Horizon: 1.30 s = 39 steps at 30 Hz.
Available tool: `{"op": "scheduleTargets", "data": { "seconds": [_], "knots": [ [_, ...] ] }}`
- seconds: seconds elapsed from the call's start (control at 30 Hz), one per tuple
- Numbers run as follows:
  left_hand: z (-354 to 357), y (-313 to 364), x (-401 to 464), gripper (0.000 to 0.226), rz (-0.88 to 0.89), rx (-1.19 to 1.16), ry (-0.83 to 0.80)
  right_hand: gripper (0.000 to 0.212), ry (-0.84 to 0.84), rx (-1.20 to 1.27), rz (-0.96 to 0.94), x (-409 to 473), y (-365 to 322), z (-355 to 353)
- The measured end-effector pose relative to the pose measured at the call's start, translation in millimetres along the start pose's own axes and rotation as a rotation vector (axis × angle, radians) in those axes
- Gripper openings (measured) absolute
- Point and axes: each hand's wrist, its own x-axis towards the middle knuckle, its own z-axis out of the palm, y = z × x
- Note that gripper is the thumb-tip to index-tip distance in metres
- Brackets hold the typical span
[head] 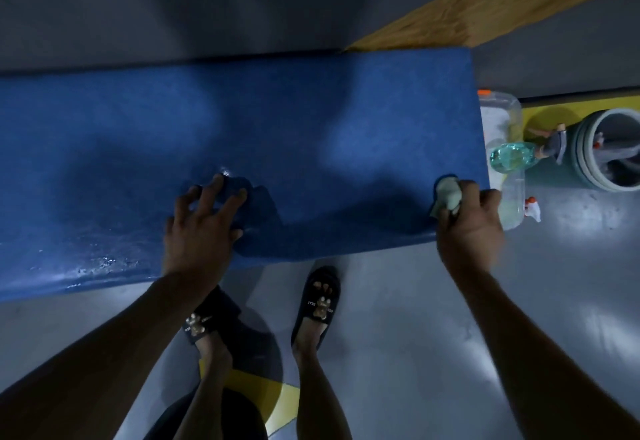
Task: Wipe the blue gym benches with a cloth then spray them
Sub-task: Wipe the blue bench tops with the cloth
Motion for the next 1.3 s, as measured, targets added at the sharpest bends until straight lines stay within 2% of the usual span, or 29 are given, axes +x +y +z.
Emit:
{"op": "scheduleTargets", "data": {
  "seconds": [0.07,0.13,0.23,0.33,0.4,0.5,0.57,0.6,0.67,0.77,0.9,0.97,1.03,1.1,1.13,1.17,1.23,1.3],
  "knots": [
    [2,-5,-2,0.065,0.014,-0.011,0.008,0.038,0.000,0.091,0.080,-36,-36,14],
    [2,-10,-1,0.064,0.045,-0.019,0.020,0.042,-0.057,0.154,0.028,-82,-80,26],
    [1,-20,-4,0.063,0.111,-0.041,0.036,0.037,-0.200,0.151,-0.240,-133,-132,28],
    [-6,-38,-10,0.066,0.192,-0.094,0.086,0.044,-0.263,0.025,-0.491,-113,-116,18],
    [-10,-58,-15,0.069,0.222,-0.072,0.121,0.043,-0.222,-0.079,-0.400,-84,-85,10],
    [-13,-95,-22,0.073,0.188,-0.041,0.151,0.037,-0.103,-0.012,0.014,-66,-60,3],
    [-11,-118,-28,0.072,0.144,-0.023,0.136,0.034,-0.053,0.022,0.186,-81,-83,12],
    [-9,-127,-31,0.070,0.129,-0.015,0.128,0.033,-0.046,0.054,0.207,-97,-105,21],
    [-5,-140,-37,0.065,0.126,0.003,0.113,0.035,-0.073,0.128,0.120,-136,-158,43],
    [-3,-144,-38,0.062,0.142,0.009,0.116,0.039,-0.250,0.087,-0.129,-184,-208,55],
    [-6,-147,-32,0.062,0.141,0.006,0.116,0.049,-0.302,0.006,-0.395,-152,-171,29],
    [-6,-150,-30,0.063,0.156,0.016,0.123,0.044,-0.218,-0.025,-0.267,-123,-135,20],
    [-4,-149,-30,0.063,0.160,0.009,0.128,0.037,-0.096,0.049,0.084,-105,-119,17],
    [-3,-148,-30,0.062,0.163,0.000,0.133,0.035,-0.044,0.102,0.365,-109,-142,27],
    [-2,-148,-30,0.061,0.163,-0.006,0.135,0.035,-0.052,0.135,0.394,-120,-167,35],
    [-3,-149,-30,0.061,0.165,-0.012,0.133,0.035,-0.070,0.166,0.348,-136,-196,42],
    [-4,-150,-29,0.061,0.174,-0.015,0.126,0.039,-0.131,0.149,0.063,-172,-245,56],
    [-6,-152,-28,0.062,0.179,-0.011,0.127,0.044,-0.215,0.119,-0.251,-192,-264,52]
  ]
}}
